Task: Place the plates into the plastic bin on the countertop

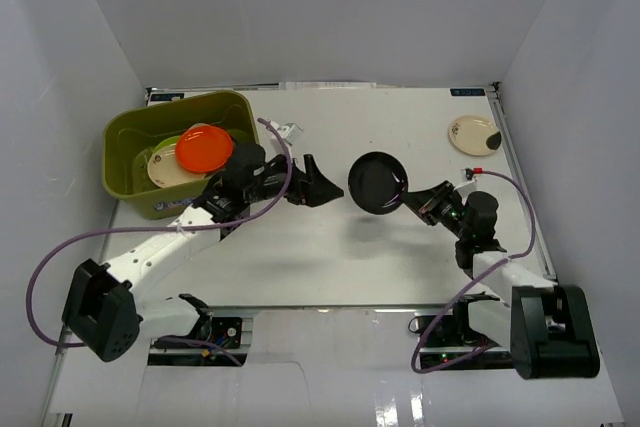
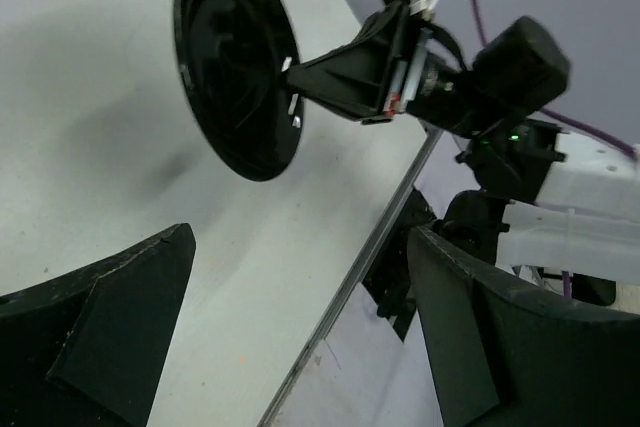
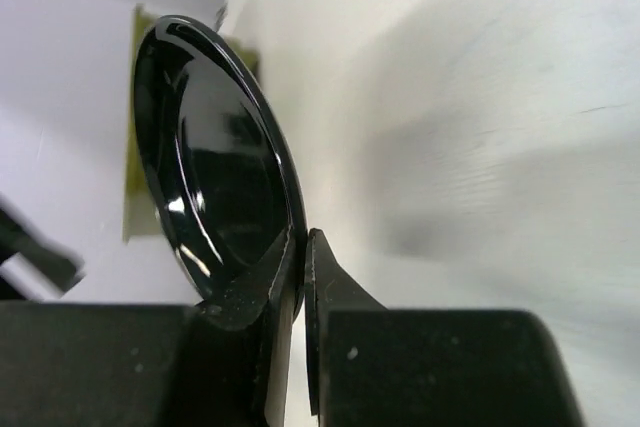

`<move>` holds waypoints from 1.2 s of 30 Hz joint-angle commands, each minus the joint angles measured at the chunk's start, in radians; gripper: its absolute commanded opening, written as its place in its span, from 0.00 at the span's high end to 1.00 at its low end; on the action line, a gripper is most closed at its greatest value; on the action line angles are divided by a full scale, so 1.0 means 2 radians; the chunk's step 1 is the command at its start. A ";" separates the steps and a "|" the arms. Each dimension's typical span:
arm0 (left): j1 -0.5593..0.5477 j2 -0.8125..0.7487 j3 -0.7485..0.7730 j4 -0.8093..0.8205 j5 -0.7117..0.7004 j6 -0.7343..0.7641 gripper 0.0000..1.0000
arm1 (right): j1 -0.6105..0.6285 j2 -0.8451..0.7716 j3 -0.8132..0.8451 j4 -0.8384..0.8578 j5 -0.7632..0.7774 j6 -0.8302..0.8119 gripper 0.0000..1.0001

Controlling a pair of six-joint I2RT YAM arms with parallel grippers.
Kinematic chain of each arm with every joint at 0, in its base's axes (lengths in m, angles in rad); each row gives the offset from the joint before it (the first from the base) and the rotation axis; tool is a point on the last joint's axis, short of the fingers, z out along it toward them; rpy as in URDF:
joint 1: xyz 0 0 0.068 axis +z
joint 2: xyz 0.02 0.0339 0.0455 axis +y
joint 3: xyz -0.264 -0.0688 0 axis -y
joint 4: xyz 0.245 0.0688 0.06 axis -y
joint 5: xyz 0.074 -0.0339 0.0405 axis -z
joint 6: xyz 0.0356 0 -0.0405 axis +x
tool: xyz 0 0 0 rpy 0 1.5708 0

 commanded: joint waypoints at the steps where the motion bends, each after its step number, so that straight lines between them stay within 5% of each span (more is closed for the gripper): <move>1: -0.026 0.027 0.006 -0.001 -0.047 0.013 0.02 | 0.021 -0.088 -0.013 -0.038 -0.038 -0.016 0.92; 5: -0.040 0.074 0.004 0.007 -0.066 0.005 0.07 | 0.036 -0.195 0.002 -0.124 -0.055 -0.033 0.92; 9: -0.060 0.094 0.007 0.047 -0.049 -0.006 0.15 | 0.038 -0.219 0.010 -0.163 -0.076 -0.043 0.92; 12: -0.067 0.103 0.015 0.063 -0.051 -0.006 0.37 | 0.038 -0.218 0.007 -0.167 -0.085 -0.043 0.92; 17: -0.066 0.096 0.025 0.032 -0.101 0.005 1.00 | 0.038 -0.211 0.008 -0.162 -0.083 -0.043 0.85; 18: -0.066 0.086 0.032 0.014 -0.131 0.016 1.00 | 0.038 -0.207 0.012 -0.163 -0.082 -0.046 0.68; 21: -0.044 0.068 0.048 -0.013 -0.154 0.027 1.00 | 0.038 -0.202 0.021 -0.183 -0.079 -0.062 0.44; 23: 0.001 0.042 0.059 -0.043 -0.173 0.031 1.00 | 0.038 -0.201 0.030 -0.201 -0.077 -0.074 0.37; 32: 0.344 -0.050 0.033 -0.101 -0.174 -0.029 1.00 | 0.038 -0.190 0.025 -0.236 -0.053 -0.131 0.35; 36: 0.396 -0.016 0.019 -0.101 -0.191 -0.035 1.00 | 0.033 -0.165 0.034 -0.234 -0.020 -0.151 0.34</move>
